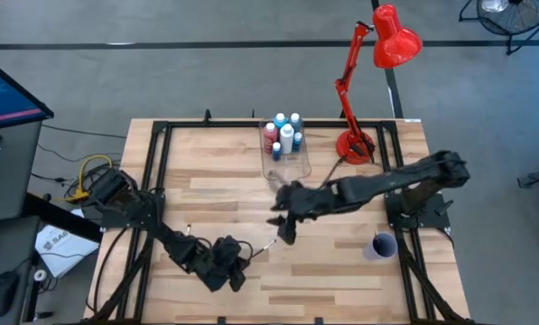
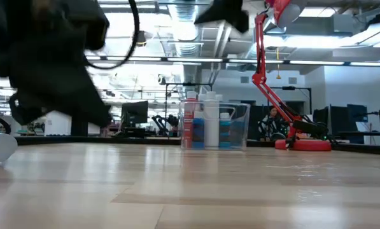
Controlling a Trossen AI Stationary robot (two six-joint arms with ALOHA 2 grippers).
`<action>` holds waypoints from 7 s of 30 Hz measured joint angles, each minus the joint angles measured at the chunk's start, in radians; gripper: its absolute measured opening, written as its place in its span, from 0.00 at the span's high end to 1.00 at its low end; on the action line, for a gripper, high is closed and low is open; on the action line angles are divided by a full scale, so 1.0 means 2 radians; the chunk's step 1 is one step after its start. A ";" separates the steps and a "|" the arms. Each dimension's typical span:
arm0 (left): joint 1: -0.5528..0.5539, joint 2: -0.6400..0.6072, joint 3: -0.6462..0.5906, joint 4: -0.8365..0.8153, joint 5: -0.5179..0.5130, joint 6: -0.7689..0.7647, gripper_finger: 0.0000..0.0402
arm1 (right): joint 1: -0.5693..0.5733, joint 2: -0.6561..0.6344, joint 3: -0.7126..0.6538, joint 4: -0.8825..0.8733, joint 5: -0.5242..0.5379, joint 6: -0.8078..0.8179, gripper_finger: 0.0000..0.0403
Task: Pick & Place Paint Supplies
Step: Put the silver paintbrush into the purple cup
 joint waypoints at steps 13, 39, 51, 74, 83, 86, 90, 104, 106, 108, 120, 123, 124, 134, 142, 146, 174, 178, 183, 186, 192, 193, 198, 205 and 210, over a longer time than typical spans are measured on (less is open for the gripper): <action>-0.010 -0.110 0.000 0.129 -0.166 0.109 0.99 | 0.024 -0.140 0.000 0.180 0.073 -0.013 0.51; 0.098 -0.240 0.001 0.363 -0.101 0.391 1.00 | 0.001 -0.061 0.000 0.400 0.092 0.024 0.49; 0.105 -0.243 0.001 0.364 -0.106 0.402 1.00 | -0.029 -0.060 0.000 0.408 0.102 0.014 0.48; 0.177 -0.267 0.001 0.307 -0.032 0.283 1.00 | -0.082 -0.060 0.000 0.417 0.099 0.084 0.51; 0.177 -0.268 0.001 0.308 -0.025 0.293 1.00 | -0.071 -0.060 0.000 0.395 0.098 0.086 0.52; 0.175 -0.268 0.001 0.296 -0.026 0.293 1.00 | -0.067 -0.060 0.000 0.380 0.098 0.097 0.53; 0.174 -0.268 0.001 0.279 -0.025 0.283 1.00 | -0.064 -0.060 0.000 0.380 0.098 0.097 0.55; 0.176 -0.268 0.001 0.263 -0.022 0.279 1.00 | -0.064 -0.060 0.000 0.351 0.098 0.115 0.65; 0.176 -0.268 0.001 0.262 -0.022 0.279 1.00 | -0.064 -0.060 0.000 0.342 0.098 0.123 0.68; 0.173 -0.268 0.001 0.261 -0.023 0.279 1.00 | -0.064 -0.060 0.000 0.339 0.098 0.125 0.70; 0.165 -0.268 0.001 0.252 -0.025 0.268 1.00 | -0.064 -0.060 0.000 0.342 0.098 0.126 0.80; 0.164 -0.268 0.001 0.252 -0.025 0.267 1.00 | -0.064 -0.060 0.000 0.342 0.098 0.127 0.87; 0.164 -0.268 0.001 0.252 -0.025 0.267 1.00 | -0.064 -0.060 0.000 0.341 0.098 0.127 0.90; 0.164 -0.268 0.001 0.250 0.004 0.265 0.91 | -0.055 -0.061 0.000 0.328 0.097 0.125 0.99; 0.165 -0.269 0.001 0.253 0.069 0.261 0.64 | -0.034 -0.098 0.000 0.257 0.098 0.087 0.99; 0.164 -0.269 0.001 0.257 0.127 0.257 0.48 | -0.016 -0.136 0.000 0.197 0.118 0.064 1.00; 0.142 -0.178 0.001 0.318 -0.056 0.229 0.33 | 0.404 -0.286 0.000 -0.311 0.514 0.196 1.00; 0.135 -0.119 0.001 0.403 -0.057 0.215 0.33 | 0.464 -0.284 -0.001 -0.423 0.535 0.299 1.00; 0.124 -0.055 0.012 0.496 -0.068 0.215 0.33 | 0.523 -0.277 -0.021 -0.521 0.545 0.427 1.00; 0.120 -0.032 0.034 0.502 -0.083 0.217 0.33 | 0.561 -0.268 -0.035 -0.558 0.544 0.488 1.00; 0.117 -0.008 0.082 0.501 -0.088 0.256 0.33 | 0.624 -0.249 -0.078 -0.604 0.523 0.606 1.00; 0.117 -0.008 0.088 0.501 -0.088 0.265 0.33 | 0.631 -0.249 -0.088 -0.604 0.523 0.615 1.00; 0.117 -0.010 0.105 0.501 -0.087 0.295 0.33 | 0.648 -0.243 -0.133 -0.605 0.517 0.673 1.00; 0.113 -0.012 0.109 0.503 -0.087 0.289 0.33 | 0.651 -0.244 -0.195 -0.605 0.475 0.727 1.00; 0.106 -0.012 0.109 0.503 -0.087 0.283 0.33 | 0.653 -0.244 -0.214 -0.605 0.454 0.746 1.00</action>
